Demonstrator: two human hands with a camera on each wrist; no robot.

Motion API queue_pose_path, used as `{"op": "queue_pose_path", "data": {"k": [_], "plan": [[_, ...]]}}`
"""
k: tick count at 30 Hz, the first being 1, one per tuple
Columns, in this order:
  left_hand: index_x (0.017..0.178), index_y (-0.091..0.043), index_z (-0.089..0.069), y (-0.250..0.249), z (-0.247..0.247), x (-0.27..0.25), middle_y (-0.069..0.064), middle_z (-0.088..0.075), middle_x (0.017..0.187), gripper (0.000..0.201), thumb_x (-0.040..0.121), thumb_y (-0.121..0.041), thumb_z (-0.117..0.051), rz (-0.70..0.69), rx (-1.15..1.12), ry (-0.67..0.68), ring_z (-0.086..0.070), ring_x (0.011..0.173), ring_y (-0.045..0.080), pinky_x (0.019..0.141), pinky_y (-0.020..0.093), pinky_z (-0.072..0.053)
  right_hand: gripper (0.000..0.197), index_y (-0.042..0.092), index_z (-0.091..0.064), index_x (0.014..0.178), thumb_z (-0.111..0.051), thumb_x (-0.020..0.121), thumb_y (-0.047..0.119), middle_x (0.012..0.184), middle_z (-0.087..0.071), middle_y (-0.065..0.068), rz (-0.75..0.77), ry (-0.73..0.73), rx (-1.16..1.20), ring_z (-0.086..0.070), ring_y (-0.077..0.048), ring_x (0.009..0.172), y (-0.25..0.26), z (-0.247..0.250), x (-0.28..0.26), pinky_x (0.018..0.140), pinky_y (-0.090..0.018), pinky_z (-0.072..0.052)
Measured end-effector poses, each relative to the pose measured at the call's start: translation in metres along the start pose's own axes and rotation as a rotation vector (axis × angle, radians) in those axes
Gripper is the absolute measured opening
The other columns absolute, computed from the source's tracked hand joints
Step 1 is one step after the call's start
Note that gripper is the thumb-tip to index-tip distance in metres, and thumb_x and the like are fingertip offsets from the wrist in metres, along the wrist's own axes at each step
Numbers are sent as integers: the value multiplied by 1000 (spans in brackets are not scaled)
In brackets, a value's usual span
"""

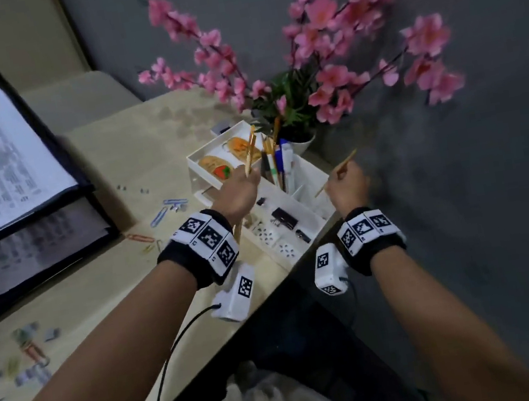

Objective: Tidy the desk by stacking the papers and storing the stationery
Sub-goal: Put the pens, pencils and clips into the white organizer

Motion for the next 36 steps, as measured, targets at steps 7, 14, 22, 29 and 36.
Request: {"op": "queue_pose_path", "data": {"k": [7, 14, 22, 29, 36], "plan": [[96, -13, -39, 0, -31, 37, 9, -50, 89, 15, 99, -28, -36, -137, 374, -89, -49, 85, 25, 73, 29, -35, 27, 7, -52, 109, -57, 83, 9, 98, -59, -5, 84, -95, 76, -52, -18, 94, 1, 15, 24, 88, -28, -38], [115, 7, -39, -4, -63, 50, 28, -55, 106, 28, 98, -16, -39, -224, 443, -42, -56, 95, 39, 72, 36, -37, 15, 11, -63, 73, -66, 84, 21, 58, -52, 5, 170, 330, 354, -46, -7, 53, 36, -21, 7, 53, -19, -38], [118, 5, -31, 10, -81, 59, 28, -59, 104, 34, 97, -18, -44, -150, 412, 7, -59, 93, 41, 64, 31, -36, 28, 18, -61, 59, -61, 86, 11, 53, -51, -4, -13, 328, 472, -43, -11, 47, 13, -40, 19, 51, -24, -37], [101, -4, -43, 0, -60, 62, 2, -44, 81, 38, 99, -40, -32, -156, 184, -65, -41, 71, 12, 64, 27, -37, 30, 25, -54, 63, -55, 91, 15, 58, -53, 2, 108, -31, 452, -49, -11, 52, 33, 32, 46, 51, -24, -44], [96, -1, -61, -47, -38, 79, 5, -42, 82, 34, 101, -19, -32, -395, 224, -338, -33, 90, 15, 65, 21, -16, 18, 10, -58, 76, -55, 89, 22, 71, -66, -15, 286, -330, 264, -63, -31, 68, 27, 57, 49, 68, -40, -54]]}}
Point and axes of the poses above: each hand's wrist, its own x-axis towards the middle knuckle, its own z-axis out of the back of the hand, y = z × x, the point moved 5 cm from there along x, towards the middle knuckle
